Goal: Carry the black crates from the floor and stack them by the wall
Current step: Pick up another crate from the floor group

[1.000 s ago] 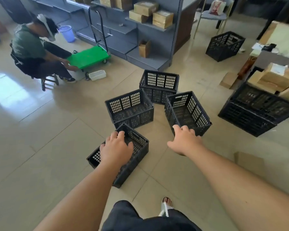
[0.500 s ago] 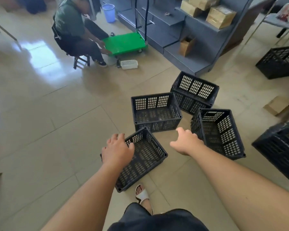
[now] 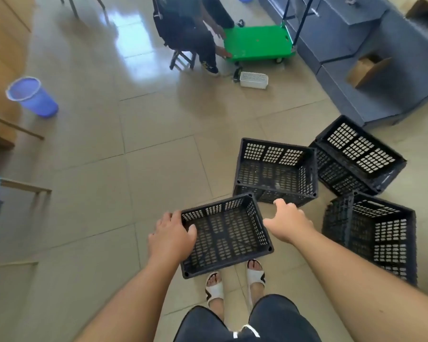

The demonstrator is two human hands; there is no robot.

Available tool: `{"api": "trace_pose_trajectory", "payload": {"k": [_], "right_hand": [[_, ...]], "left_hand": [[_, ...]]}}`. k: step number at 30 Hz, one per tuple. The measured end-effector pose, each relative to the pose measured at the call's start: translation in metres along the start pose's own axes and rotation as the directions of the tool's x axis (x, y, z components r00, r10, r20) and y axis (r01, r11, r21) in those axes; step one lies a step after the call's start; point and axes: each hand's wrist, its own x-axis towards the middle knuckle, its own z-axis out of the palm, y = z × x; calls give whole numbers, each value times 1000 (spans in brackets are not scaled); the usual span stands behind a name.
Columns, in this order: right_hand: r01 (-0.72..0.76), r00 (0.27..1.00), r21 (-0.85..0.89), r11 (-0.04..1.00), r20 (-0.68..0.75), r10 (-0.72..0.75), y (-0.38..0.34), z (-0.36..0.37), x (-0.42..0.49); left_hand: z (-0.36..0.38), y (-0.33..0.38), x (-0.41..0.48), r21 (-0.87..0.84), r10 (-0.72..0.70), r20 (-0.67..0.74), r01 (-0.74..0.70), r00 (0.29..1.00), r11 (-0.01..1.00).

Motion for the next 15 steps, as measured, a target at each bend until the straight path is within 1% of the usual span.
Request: {"api": "trace_pose_trajectory", "payload": {"k": [2, 5, 9, 12, 15], "right_hand": [[26, 1000, -8, 1000, 18, -26, 0, 1, 20], [60, 996, -34, 998, 66, -58, 2, 4, 48], [87, 991, -53, 995, 108, -81, 11, 14, 87], [79, 990, -29, 996, 121, -75, 17, 31, 122], [44, 991, 9, 999, 128, -45, 21, 57, 157]], "left_hand": [[4, 0, 6, -35, -70, 2, 70, 998, 997], [18, 7, 21, -53, -123, 35, 125, 992, 991], [49, 20, 48, -74, -132, 69, 137, 989, 988], [81, 24, 66, -20, -110, 116, 113, 987, 993], [116, 18, 82, 4, -139, 164, 140, 977, 990]]}}
